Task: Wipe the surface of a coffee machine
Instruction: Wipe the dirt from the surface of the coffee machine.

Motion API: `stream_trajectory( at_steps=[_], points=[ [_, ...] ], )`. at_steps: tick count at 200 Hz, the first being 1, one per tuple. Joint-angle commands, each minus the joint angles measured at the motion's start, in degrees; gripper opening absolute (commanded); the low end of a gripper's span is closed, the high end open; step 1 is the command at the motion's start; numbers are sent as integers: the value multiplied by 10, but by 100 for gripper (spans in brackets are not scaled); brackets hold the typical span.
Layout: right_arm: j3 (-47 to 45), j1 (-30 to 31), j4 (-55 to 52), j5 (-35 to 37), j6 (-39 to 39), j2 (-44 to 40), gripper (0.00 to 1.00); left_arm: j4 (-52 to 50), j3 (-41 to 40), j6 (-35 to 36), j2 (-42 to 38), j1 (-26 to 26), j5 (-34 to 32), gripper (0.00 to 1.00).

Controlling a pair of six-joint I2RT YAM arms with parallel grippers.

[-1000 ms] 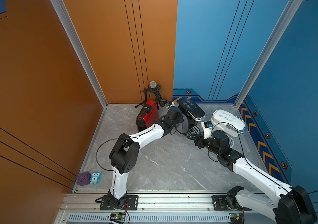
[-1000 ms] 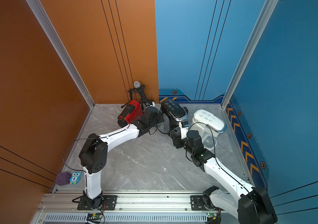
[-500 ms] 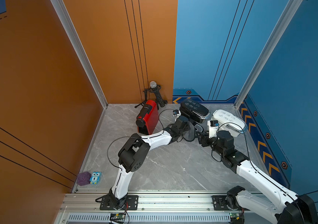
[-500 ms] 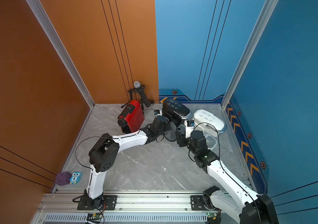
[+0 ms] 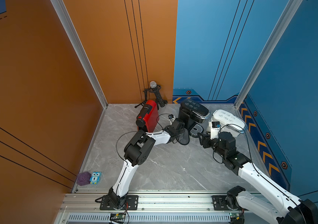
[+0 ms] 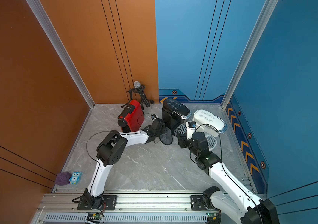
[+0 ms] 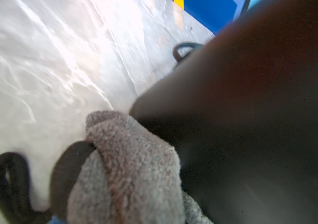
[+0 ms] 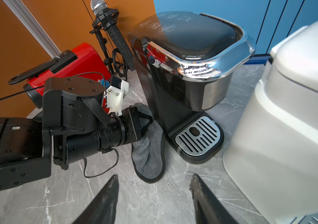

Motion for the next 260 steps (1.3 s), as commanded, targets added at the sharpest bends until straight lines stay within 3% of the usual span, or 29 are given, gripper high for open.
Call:
stream_trajectory(
  at_steps=[1, 29, 59, 102, 146, 178, 260],
  points=[
    [-8, -5, -12, 13, 7, -11, 60, 8, 0, 34, -47, 31, 5, 0],
    [-5, -5, -10, 9, 10, -4, 60, 8, 15, 80, -76, 60, 16, 0],
    [-5, -5, -13, 10, 10, -6, 61, 8, 63, 120, -79, 84, 63, 0],
    [-4, -7, -23, 12, 7, -9, 61, 8, 145, 170, -71, 101, 78, 0],
    [0, -6, -32, 11, 7, -11, 60, 7, 268, 190, -1, 111, 64, 0],
    [1, -8, -43, 15, 3, -19, 61, -22, 366, 147, 70, 114, 105, 0],
    [-2, -13, -49, 14, 3, -27, 61, -23, 318, 107, 128, 77, 155, 0]
  ],
)
